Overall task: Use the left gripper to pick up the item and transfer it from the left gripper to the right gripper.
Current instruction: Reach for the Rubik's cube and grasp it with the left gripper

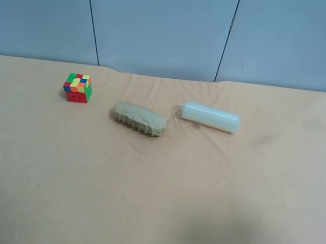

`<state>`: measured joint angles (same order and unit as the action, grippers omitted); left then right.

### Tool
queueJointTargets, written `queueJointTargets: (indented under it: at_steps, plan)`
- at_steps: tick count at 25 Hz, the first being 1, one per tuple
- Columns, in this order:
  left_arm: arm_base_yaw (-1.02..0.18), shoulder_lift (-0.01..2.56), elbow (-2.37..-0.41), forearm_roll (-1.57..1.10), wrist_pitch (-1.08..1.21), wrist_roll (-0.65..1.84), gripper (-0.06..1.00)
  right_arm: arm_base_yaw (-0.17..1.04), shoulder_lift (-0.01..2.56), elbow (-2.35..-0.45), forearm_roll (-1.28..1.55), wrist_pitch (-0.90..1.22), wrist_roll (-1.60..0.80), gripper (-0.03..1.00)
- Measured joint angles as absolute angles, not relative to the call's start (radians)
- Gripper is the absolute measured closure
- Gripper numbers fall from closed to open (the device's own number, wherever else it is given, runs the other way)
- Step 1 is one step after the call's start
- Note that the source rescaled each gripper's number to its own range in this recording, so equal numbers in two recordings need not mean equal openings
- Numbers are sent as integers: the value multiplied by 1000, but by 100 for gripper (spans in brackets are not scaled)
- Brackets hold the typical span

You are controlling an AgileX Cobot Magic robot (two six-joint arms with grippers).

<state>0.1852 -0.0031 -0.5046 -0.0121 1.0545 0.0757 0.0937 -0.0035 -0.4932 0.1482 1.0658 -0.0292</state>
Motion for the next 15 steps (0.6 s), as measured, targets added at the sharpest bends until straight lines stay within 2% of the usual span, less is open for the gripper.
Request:
queueJointTargets:
  at_steps: [15]
  plan:
    - [185, -3, -505, -12, 1055, 76, -6, 94, -4, -493, 148, 1066, -29, -2]
